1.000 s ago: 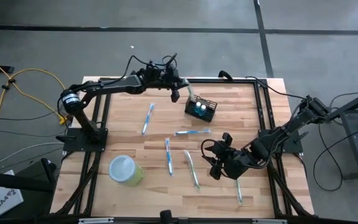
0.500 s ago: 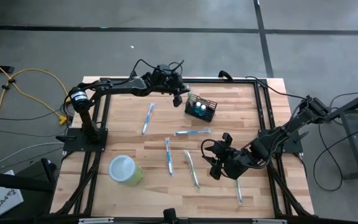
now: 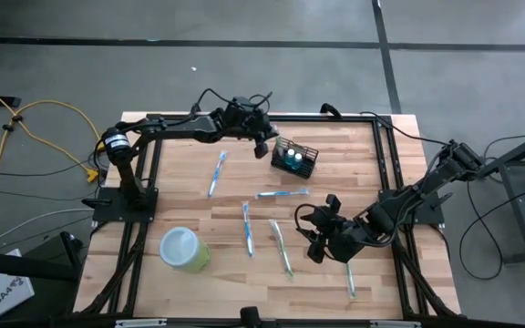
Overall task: Pick & Place toothbrushing station
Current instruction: Put the top green toothbrush into the left section of the black mesh organizer
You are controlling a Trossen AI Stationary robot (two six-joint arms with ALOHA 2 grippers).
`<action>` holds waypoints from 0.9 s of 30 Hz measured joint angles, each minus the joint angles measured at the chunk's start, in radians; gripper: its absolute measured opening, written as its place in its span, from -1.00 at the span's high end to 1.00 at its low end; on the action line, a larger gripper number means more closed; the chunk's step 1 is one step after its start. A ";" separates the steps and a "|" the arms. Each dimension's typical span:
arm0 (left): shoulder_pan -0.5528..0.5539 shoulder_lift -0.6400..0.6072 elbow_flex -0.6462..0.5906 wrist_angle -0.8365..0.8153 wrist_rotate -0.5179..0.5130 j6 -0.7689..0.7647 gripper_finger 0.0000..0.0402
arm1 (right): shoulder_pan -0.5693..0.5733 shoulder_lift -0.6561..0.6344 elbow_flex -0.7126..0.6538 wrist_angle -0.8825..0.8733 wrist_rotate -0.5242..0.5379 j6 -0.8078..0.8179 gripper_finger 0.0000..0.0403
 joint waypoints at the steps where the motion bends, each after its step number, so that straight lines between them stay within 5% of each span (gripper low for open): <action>1: 0.000 0.000 0.000 0.000 0.000 0.000 0.70 | 0.000 0.000 0.000 0.000 0.000 0.000 0.23; 15: 0.000 0.000 0.000 0.000 0.050 -0.003 0.45 | 0.000 0.000 0.000 0.000 -0.001 0.000 0.23; 27: 0.000 0.000 0.000 0.000 0.048 0.016 0.44 | 0.000 0.000 0.000 0.000 -0.005 0.001 0.23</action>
